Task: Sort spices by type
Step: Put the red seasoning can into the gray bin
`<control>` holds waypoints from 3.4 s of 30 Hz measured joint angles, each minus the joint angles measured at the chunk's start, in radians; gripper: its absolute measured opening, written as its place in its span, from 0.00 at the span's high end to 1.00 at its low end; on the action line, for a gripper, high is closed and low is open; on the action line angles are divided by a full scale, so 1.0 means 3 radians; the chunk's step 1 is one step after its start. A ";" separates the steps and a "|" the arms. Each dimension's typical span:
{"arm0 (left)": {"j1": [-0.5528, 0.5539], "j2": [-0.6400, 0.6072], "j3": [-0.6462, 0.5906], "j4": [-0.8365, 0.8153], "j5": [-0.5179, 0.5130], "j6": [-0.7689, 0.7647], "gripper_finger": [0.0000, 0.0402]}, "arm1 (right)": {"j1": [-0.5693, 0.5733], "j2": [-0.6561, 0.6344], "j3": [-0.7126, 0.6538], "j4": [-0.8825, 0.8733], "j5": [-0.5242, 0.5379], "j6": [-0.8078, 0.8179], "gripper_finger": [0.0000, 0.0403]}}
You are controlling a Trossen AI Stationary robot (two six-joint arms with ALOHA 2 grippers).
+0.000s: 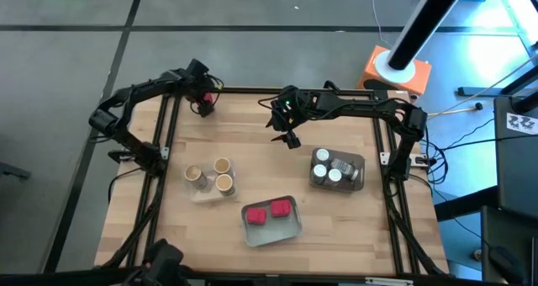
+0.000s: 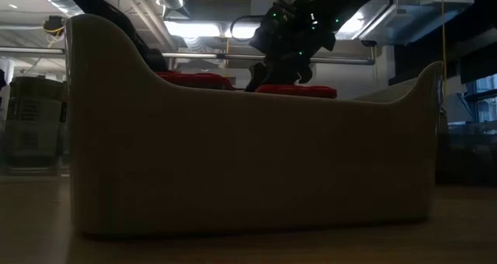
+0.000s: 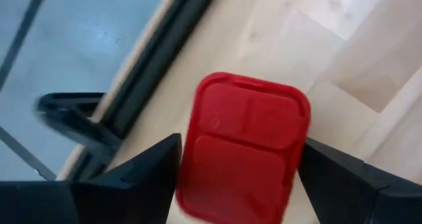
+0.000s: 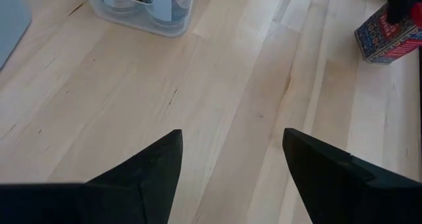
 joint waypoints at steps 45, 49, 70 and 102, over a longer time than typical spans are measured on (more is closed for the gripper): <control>-0.2311 -0.1227 0.0182 -0.0274 -0.0077 -0.1598 0.53 | -0.0406 -0.1269 -0.0343 -0.1436 0.0065 0.0780 0.35; -0.2835 -0.1205 0.0182 -0.0023 -0.0091 -0.1877 0.53 | -0.0446 -0.1409 -0.0525 -0.1409 0.0138 0.1001 0.35; -0.4686 0.0277 0.1716 -0.0095 -0.0792 -0.2463 0.53 | -0.0390 -0.1748 -0.0880 -0.1404 0.0292 0.1609 0.35; -0.4990 0.1844 0.2453 -0.0208 -0.0790 -0.3088 0.53 | -0.0165 -0.1747 -0.0880 -0.1402 0.0468 0.2028 0.35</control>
